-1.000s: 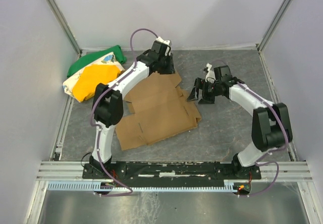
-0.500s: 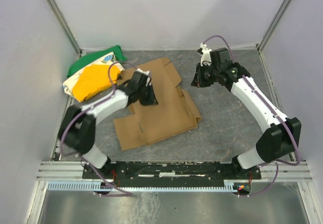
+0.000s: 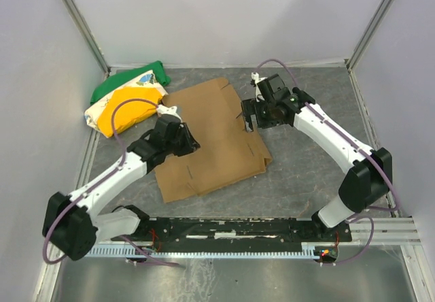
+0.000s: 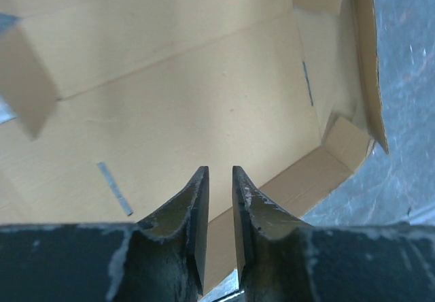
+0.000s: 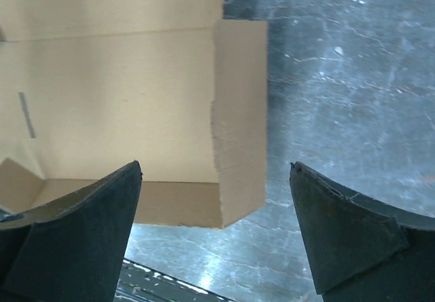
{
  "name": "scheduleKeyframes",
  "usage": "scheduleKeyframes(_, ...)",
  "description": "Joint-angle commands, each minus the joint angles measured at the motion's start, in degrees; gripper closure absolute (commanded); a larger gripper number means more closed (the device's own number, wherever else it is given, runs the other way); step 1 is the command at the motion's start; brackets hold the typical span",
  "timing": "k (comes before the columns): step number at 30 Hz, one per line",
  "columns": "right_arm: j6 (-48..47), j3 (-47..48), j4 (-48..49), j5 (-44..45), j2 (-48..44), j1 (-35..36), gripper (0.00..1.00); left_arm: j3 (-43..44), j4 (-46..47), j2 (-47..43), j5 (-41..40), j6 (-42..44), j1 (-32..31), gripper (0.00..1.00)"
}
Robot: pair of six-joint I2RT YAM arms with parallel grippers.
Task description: Fold the paper box
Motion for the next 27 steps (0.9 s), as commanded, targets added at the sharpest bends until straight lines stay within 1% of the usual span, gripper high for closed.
scheduleKeyframes(1, -1.75, 2.02, -4.21, 10.35, 0.87, 1.63, 0.02, 3.75, -12.99, -5.43, -15.10, -5.34, -0.02, 0.72)
scheduleKeyframes(4, -2.33, 1.37, -4.80, 11.79, 2.23, 2.03, 0.02, 3.67, -17.97, -7.02, -18.69, -7.78, -0.04, 0.70)
scheduleKeyframes(11, -2.74, -0.68, -1.76, 11.24, 5.30, 2.39, 0.04, 0.07, -17.87, -7.21, -16.63, -10.83, 0.00, 0.70)
scheduleKeyframes(14, -3.17, -0.54, -1.49, 11.57, 6.48, 2.53, 0.06, -2.16, -17.45, -7.68, -16.92, -11.80, -0.02, 0.69)
scheduleKeyframes(17, -3.48, 0.43, -2.04, 12.12, 8.40, 2.61, 0.10, -3.77, -16.74, -7.69, -16.96, -12.19, -0.02, 0.69)
scheduleKeyframes(18, -3.49, 1.12, -2.59, 12.15, 9.73, 2.62, 0.13, -4.05, -16.54, -7.33, -16.87, -12.10, -0.02, 0.69)
scheduleKeyframes(21, -2.71, 2.09, -3.37, 12.33, 12.17, 2.61, 0.45, -4.10, -15.98, -5.45, -16.64, -11.67, -0.05, 0.69)
scheduleKeyframes(22, -2.22, 2.03, -3.13, 12.47, 12.52, 2.61, 0.54, -3.80, -15.71, -4.62, -16.51, -11.54, 0.01, 0.69)
scheduleKeyframes(27, 1.42, 0.46, -1.46, 11.67, 12.88, 1.14, 0.92, -0.28, -13.76, -0.32, -14.71, -9.02, 0.02, 0.69)
